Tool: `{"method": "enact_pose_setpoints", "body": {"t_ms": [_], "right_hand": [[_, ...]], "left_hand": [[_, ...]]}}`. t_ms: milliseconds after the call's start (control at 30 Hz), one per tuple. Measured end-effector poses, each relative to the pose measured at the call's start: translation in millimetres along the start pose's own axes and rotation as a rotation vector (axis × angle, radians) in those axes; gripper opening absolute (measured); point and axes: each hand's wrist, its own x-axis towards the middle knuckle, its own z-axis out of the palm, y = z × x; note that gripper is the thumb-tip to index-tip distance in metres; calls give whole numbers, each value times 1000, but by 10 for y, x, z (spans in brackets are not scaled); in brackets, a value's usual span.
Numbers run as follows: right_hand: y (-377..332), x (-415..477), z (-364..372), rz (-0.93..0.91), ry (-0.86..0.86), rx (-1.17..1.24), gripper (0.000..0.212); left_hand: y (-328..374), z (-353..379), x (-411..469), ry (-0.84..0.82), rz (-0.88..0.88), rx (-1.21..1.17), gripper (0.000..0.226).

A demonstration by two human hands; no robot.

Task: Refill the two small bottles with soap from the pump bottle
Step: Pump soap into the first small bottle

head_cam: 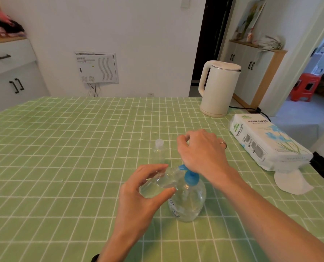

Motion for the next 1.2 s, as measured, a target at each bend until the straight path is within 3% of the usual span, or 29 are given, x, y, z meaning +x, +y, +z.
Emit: {"method": "enact_pose_setpoints", "body": {"t_ms": [1200], "right_hand": [[3,-86,20,17,12,26,34]], "left_hand": [[-75,30,-16,-3,-10,59,46]]}}
